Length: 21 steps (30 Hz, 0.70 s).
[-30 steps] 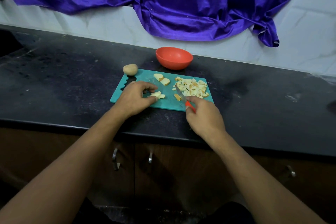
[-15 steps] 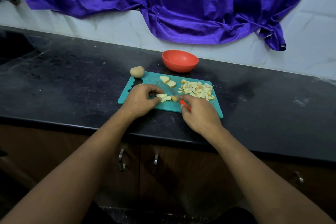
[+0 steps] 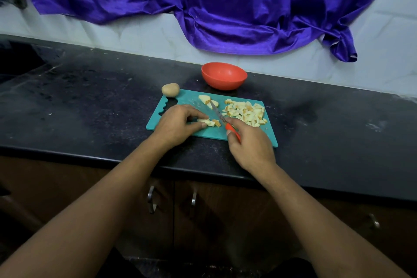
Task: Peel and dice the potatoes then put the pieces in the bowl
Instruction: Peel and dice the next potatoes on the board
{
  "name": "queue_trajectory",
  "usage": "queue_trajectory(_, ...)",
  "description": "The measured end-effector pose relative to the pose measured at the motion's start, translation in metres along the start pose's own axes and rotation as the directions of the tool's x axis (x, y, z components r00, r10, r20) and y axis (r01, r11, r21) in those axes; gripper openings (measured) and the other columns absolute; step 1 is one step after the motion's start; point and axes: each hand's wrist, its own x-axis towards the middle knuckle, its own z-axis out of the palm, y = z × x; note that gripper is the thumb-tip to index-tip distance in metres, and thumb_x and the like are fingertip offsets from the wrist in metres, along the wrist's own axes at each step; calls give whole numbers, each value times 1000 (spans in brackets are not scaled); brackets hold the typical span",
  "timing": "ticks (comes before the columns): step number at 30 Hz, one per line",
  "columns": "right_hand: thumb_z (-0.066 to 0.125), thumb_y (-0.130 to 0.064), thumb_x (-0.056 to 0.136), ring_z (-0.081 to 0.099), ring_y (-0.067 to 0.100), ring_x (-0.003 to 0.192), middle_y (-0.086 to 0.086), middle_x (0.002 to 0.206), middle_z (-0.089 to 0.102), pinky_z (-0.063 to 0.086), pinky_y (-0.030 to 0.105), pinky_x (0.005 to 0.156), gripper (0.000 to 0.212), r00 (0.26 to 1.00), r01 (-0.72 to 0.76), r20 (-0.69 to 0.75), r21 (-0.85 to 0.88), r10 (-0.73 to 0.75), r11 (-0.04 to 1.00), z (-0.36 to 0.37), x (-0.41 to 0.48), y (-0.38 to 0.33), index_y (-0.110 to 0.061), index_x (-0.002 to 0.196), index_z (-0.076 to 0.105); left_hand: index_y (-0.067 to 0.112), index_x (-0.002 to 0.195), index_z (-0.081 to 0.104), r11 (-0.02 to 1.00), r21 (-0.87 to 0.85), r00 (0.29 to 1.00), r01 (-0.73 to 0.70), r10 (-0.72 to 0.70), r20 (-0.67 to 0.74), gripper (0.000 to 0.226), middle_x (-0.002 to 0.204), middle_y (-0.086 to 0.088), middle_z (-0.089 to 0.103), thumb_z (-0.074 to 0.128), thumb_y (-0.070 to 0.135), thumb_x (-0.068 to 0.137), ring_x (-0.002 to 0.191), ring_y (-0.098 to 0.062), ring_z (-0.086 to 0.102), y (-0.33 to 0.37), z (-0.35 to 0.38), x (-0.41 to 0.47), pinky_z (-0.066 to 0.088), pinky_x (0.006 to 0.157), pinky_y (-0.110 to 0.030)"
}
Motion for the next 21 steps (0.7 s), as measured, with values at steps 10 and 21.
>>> queue_trajectory(10, 52, -37, 104, 52, 7, 69, -11, 96, 65, 33, 27, 53, 41, 994, -67, 92, -6, 67, 998, -6, 3, -6, -37, 144, 56, 36, 110, 77, 997, -10, 997, 72, -72, 4, 23, 109, 17, 73, 79, 39, 87, 103, -1, 62, 2, -2, 0, 54, 93, -36)
queue_trajectory(21, 50, -36, 104, 54, 8, 67, -13, 84, 57, 33, 29, 51, 41, 992, -74, 96, -105, 84, 992, -13, 11, -13, -39, 145, 54, 37, 110, 77, 996, -31, 996, 85, -85, 15, 24, 98, 22, 67, 80, 37, 87, 98, 1, 60, 4, -4, -1, 53, 91, -33)
